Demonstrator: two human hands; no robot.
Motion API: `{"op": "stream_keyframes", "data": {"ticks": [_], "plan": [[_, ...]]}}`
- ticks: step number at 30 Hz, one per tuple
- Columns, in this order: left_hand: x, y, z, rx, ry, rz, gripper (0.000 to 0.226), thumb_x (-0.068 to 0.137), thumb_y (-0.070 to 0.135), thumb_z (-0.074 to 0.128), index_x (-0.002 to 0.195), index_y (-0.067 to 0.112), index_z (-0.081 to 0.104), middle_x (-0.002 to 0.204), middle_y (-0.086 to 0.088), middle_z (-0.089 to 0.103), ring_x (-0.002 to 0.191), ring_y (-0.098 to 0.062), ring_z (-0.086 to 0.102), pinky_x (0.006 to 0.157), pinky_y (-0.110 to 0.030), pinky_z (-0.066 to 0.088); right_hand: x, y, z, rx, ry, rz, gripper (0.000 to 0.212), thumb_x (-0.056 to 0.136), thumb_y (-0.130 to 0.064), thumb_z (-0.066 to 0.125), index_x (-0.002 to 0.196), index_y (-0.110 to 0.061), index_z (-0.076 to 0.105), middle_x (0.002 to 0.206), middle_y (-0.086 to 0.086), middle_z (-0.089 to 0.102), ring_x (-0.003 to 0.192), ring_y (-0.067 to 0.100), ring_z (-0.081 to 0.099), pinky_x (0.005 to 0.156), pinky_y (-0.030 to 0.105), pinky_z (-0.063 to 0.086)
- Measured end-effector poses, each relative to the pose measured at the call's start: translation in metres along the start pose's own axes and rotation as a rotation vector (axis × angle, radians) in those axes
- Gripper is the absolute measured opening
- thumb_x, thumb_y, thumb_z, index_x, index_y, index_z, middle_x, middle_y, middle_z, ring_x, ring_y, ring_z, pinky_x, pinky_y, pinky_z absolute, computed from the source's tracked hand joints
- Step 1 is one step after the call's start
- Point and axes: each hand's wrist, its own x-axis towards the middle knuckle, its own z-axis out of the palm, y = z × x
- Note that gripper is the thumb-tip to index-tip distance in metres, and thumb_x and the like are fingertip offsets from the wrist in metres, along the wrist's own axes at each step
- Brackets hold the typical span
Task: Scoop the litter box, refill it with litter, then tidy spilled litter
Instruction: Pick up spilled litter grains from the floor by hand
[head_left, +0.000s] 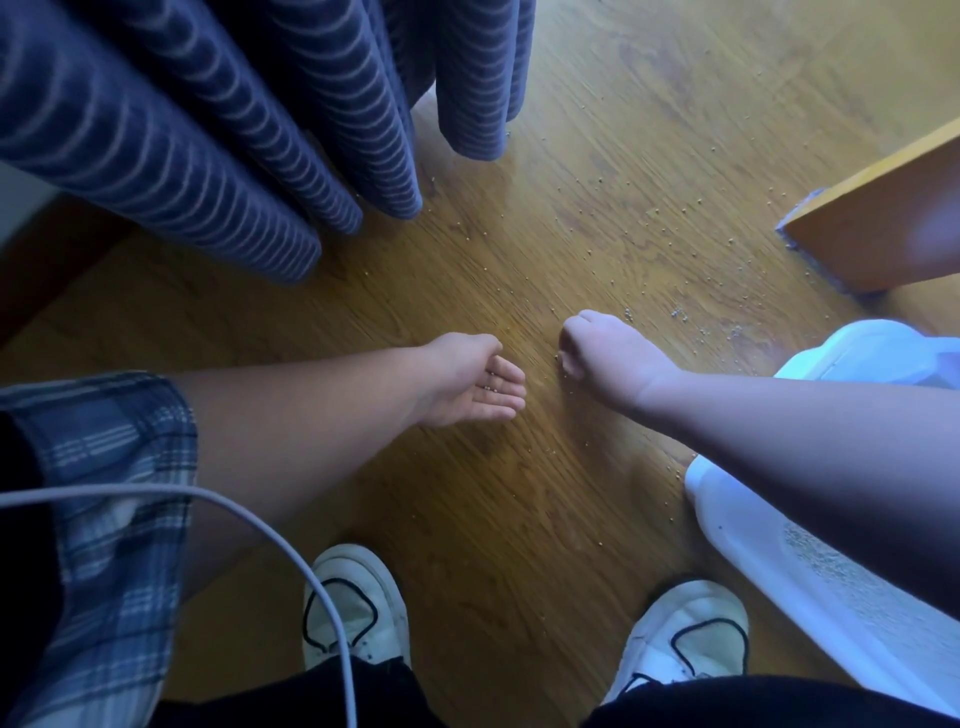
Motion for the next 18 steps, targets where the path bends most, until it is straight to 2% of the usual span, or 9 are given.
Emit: {"op": "stream_keyframes", "data": {"ticks": [4, 8, 13, 15, 18], "plan": [[0.000, 0.000, 0.000, -0.002, 0.011, 0.007, 0.044, 0.108, 0.028, 0.031, 0.117, -0.002, 0.062, 0.114, -0.020, 0.068, 0.103, -0.029, 0.068, 0.085, -0.038, 0.059, 0.004, -0.005, -0.002, 0.006, -0.017, -0.009, 0.015, 0.097, -0.019, 0.048, 0.102, -0.012, 0.060, 0.105, 0.007, 0.056, 0.104, 0.027, 0.054, 0.088, 0.039, 0.047], [0.000, 0.000, 0.000, -0.022, 0.013, 0.011, 0.045, 0.108, 0.027, 0.029, 0.120, -0.004, 0.060, 0.118, -0.022, 0.065, 0.104, -0.030, 0.067, 0.082, -0.037, 0.058, 0.007, -0.008, 0.003, -0.100, -0.041, -0.036, 0.017, 0.101, -0.020, 0.042, 0.103, -0.011, 0.057, 0.106, 0.006, 0.053, 0.107, 0.026, 0.052, 0.089, 0.041, 0.048], [0.001, -0.002, -0.004, -0.019, 0.017, -0.002, 0.044, 0.108, 0.027, 0.029, 0.119, -0.002, 0.061, 0.118, -0.021, 0.066, 0.105, -0.030, 0.067, 0.084, -0.038, 0.058, 0.003, -0.012, 0.007, -0.266, -0.038, -0.104, 0.019, 0.097, -0.003, 0.040, 0.109, -0.011, 0.051, 0.109, 0.007, 0.049, 0.106, 0.026, 0.050, 0.082, 0.036, 0.046], [0.001, -0.002, -0.004, -0.025, 0.013, -0.001, 0.045, 0.108, 0.027, 0.029, 0.120, -0.002, 0.061, 0.119, -0.021, 0.066, 0.106, -0.030, 0.067, 0.086, -0.038, 0.058, 0.003, -0.015, 0.006, -0.266, -0.051, -0.082, 0.014, 0.097, -0.008, 0.043, 0.106, -0.013, 0.052, 0.107, 0.007, 0.052, 0.105, 0.027, 0.053, 0.079, 0.035, 0.045], [0.003, -0.003, -0.004, -0.046, 0.004, 0.003, 0.048, 0.108, 0.030, 0.028, 0.122, -0.003, 0.059, 0.118, -0.021, 0.066, 0.106, -0.030, 0.067, 0.085, -0.038, 0.058, 0.006, -0.024, -0.004, -0.064, -0.031, -0.058, 0.006, 0.093, -0.022, 0.050, 0.090, -0.018, 0.052, 0.093, 0.003, 0.054, 0.094, 0.028, 0.059, 0.077, 0.035, 0.048]]}}
